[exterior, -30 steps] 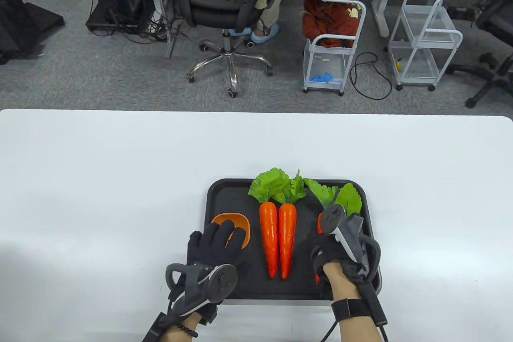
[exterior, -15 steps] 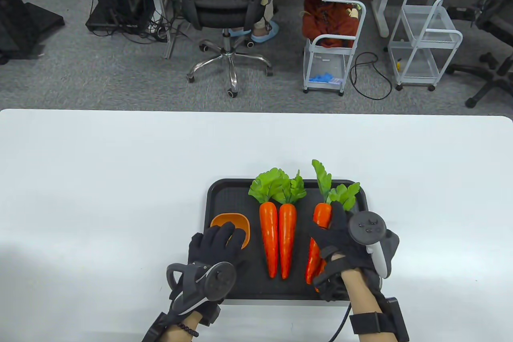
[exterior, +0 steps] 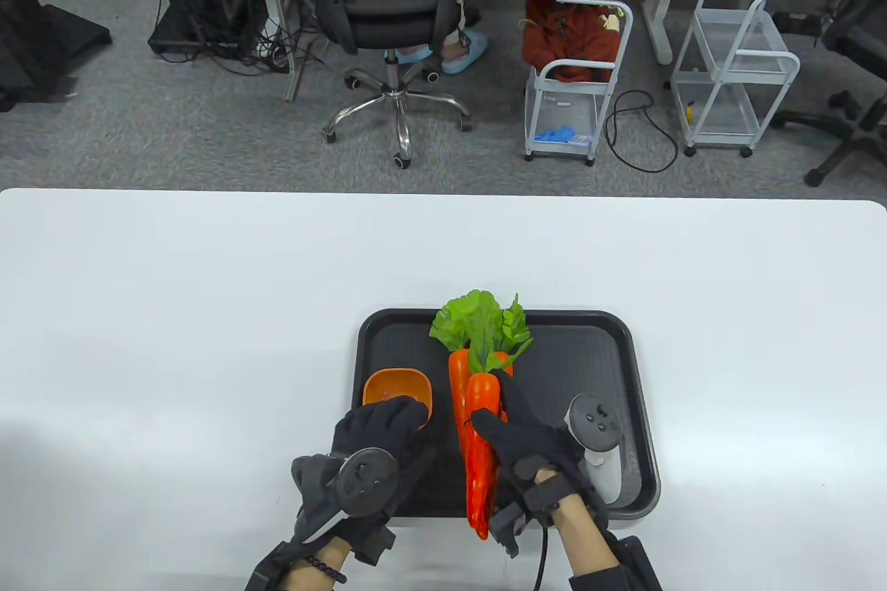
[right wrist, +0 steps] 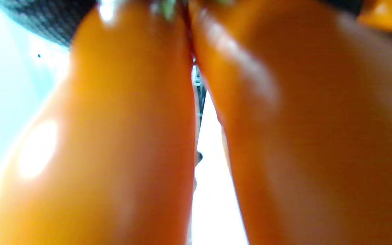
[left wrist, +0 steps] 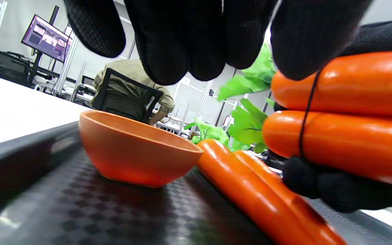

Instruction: Pinch and pull to detach rubber bands

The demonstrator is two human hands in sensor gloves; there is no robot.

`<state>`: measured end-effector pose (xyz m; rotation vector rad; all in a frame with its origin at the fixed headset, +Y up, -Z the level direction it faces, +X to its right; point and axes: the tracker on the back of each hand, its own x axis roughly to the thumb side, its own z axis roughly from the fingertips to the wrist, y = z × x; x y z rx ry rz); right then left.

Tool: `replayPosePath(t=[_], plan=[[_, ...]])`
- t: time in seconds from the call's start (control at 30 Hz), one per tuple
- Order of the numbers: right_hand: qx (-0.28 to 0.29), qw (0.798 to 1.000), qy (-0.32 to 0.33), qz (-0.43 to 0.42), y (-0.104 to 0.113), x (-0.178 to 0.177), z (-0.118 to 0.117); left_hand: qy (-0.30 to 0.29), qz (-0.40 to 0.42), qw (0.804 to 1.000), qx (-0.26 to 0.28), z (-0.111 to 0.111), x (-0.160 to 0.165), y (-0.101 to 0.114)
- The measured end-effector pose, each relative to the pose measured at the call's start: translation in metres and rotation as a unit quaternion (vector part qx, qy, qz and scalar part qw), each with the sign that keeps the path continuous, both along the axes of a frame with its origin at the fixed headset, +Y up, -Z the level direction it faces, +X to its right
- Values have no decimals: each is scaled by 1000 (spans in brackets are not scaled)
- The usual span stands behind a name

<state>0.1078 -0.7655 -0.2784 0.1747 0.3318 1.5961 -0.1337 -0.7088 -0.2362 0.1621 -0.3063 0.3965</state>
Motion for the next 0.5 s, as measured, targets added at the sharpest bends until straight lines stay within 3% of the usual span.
replayPosePath(t=[0.23,0.5], plan=[[6,996,57,-72,-6,-23,7,-28,75,997,-17,0,2,-3],[19,992,55,-114,-5,-27,12,-36,91,995,9,4,5,-2]])
